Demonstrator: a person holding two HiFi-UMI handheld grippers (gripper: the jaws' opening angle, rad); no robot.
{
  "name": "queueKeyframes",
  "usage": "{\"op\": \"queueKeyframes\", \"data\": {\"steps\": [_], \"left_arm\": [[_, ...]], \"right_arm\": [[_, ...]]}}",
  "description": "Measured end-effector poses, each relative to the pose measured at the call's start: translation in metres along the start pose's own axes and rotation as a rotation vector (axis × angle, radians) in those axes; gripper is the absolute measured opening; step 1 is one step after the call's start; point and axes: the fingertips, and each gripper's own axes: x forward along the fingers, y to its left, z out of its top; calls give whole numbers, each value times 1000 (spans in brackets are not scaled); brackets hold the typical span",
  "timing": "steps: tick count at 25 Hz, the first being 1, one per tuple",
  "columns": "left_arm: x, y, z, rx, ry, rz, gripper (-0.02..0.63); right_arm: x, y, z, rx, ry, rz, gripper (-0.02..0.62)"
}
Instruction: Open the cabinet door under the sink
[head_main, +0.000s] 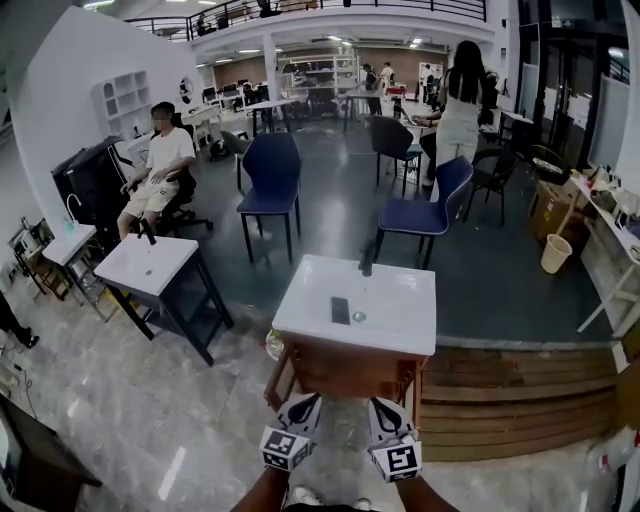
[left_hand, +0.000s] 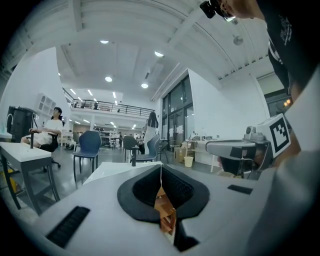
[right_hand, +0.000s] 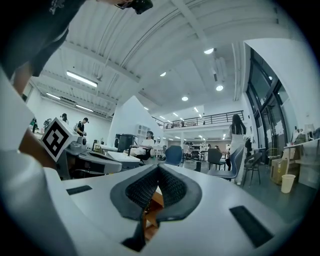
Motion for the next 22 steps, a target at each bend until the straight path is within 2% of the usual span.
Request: {"op": "queueKeyframes", "data": {"steps": [5,9,16,22], "left_arm": [[-3,-38,10,18,-18,-14,23],[-6,-52,19,42,-38,-13,23],[-12,-64,22,62,-19,3,23],[-27,-66,38,102,-78,29,23]], "right_arm": [[-38,-12,0,-37,11,-17,23],[-54,-20,-1,-37,-4,-34,23],[-57,-14,13,-49,-32,11,23],[-68,-15,10,-37,-42,12,23]]}}
